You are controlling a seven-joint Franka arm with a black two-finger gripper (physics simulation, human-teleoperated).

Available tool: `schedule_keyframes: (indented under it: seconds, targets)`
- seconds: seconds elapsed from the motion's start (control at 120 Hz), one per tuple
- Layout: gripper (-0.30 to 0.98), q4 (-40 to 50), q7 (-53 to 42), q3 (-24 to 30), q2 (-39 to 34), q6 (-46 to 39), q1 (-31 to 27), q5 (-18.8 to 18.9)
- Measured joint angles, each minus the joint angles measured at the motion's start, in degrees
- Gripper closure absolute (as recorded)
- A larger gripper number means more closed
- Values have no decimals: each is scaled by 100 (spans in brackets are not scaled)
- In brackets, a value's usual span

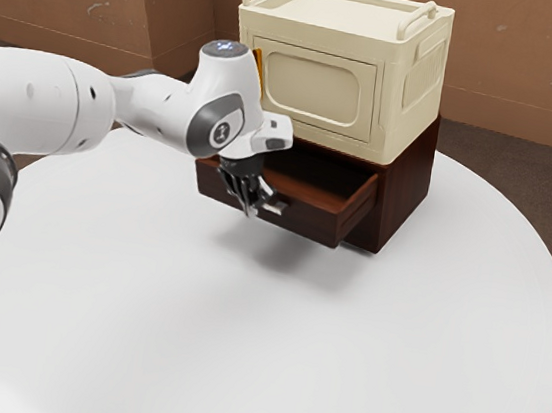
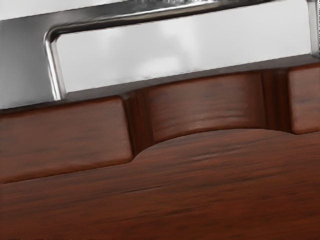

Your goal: Push the drawer handle with one arm to close the drawer

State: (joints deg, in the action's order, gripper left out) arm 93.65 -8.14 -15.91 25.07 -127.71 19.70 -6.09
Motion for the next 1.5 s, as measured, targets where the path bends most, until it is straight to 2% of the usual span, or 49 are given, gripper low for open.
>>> schedule_keyframes:
  seconds: [0.35, 0.475, 0.642, 1.5]
  targets:
    - [79, -702, -354, 13, 514, -82, -155, -54]
    - [79, -1000, -438, 388, 722, -79, -529, -48]
    - [78, -1362, -549, 470, 969, -54, -649, -52]
    - [78, -4616, -844, 751, 2912, 820, -974, -24]
